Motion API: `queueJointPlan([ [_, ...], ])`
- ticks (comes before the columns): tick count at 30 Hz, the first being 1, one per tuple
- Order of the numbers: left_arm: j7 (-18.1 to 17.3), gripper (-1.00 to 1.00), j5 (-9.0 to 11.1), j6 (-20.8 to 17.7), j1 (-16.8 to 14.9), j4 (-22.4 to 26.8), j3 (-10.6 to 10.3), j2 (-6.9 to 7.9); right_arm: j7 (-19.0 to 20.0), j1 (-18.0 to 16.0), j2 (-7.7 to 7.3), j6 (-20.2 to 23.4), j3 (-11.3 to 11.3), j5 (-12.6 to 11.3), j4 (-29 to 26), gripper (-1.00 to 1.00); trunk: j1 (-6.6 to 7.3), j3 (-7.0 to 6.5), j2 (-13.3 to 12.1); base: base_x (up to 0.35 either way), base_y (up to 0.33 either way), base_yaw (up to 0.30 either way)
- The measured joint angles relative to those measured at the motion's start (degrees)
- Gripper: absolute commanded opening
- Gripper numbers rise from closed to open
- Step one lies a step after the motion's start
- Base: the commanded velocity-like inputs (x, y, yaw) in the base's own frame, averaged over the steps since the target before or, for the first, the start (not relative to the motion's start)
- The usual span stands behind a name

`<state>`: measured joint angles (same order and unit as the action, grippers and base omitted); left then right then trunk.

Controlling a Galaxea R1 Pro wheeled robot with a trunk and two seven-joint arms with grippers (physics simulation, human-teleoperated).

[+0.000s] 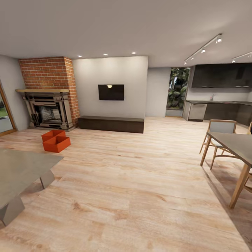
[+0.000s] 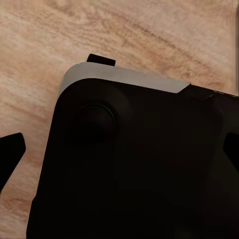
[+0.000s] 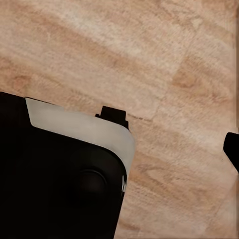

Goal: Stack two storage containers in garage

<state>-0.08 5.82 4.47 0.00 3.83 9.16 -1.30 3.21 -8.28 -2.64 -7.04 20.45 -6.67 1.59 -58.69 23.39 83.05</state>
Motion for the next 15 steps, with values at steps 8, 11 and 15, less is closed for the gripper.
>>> queueJointPlan([
  [8, 0.0, 1.00, 0.0, 0.0, 0.0, 0.0, 0.0, 0.00, 0.0, 0.0, 0.00, 0.0, 0.0, -0.1, 0.0, 1.00, 0.00, 0.00, 0.0, 0.325, 0.000, 0.000],
  [11, 0.0, 1.00, 0.0, 0.0, 0.0, 0.0, 0.0, 0.00, 0.0, 0.0, 0.00, 0.0, 0.0, -0.1, 0.0, 1.00, 0.00, 0.00, 0.0, 0.325, 0.000, 0.000],
  [15, 0.0, 1.00, 0.0, 0.0, 0.0, 0.0, 0.0, 0.00, 0.0, 0.0, 0.00, 0.0, 0.0, -0.1, 0.0, 1.00, 0.00, 0.00, 0.0, 0.325, 0.000, 0.000],
])
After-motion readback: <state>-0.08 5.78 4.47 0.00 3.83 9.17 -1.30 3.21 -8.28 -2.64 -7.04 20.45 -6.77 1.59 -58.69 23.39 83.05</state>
